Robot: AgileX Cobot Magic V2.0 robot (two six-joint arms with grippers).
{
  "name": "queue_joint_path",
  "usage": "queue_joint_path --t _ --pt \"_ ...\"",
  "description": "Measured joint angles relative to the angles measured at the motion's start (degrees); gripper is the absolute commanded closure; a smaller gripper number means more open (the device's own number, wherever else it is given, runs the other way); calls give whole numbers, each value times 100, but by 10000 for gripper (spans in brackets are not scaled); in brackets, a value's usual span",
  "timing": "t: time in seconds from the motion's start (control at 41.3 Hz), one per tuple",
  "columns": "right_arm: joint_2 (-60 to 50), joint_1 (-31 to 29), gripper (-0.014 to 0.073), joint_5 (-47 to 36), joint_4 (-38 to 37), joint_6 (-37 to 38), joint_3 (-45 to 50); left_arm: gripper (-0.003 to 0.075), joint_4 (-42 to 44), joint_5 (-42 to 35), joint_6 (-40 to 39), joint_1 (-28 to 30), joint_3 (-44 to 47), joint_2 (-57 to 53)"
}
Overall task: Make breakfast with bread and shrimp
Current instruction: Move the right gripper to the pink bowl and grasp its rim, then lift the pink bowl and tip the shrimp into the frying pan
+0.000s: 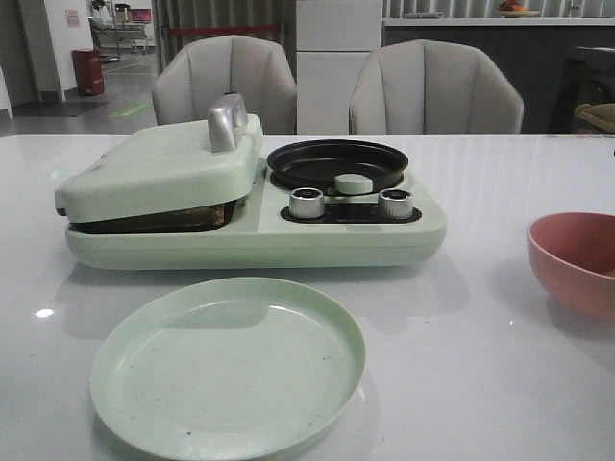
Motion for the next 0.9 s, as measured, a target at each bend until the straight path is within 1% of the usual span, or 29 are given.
queue_joint_path --t 0.097,0.145,0.266,0.339,0.509,0.726,0.823,0.896 --pt "0 0 319 -12 -126 0 0 619 0 0 0 0 0 0" --pt "7 0 337 -17 -164 0 -4 619 0 0 0 0 0 0" --pt "80 0 456 -5 -188 -9 -17 619 0 0 0 0 0 0" --pt "129 0 509 46 -201 -22 -27 619 0 0 0 0 0 0" --pt "129 0 579 69 -190 -22 -63 619 0 0 0 0 0 0" --pt "-284 52 578 111 -270 -26 -400 619 0 0 0 0 0 0" --pt "-562 233 578 139 -429 -26 -789 619 0 0 0 0 0 0" --pt "-725 506 578 177 -669 -26 -1124 619 0 0 0 0 0 0"
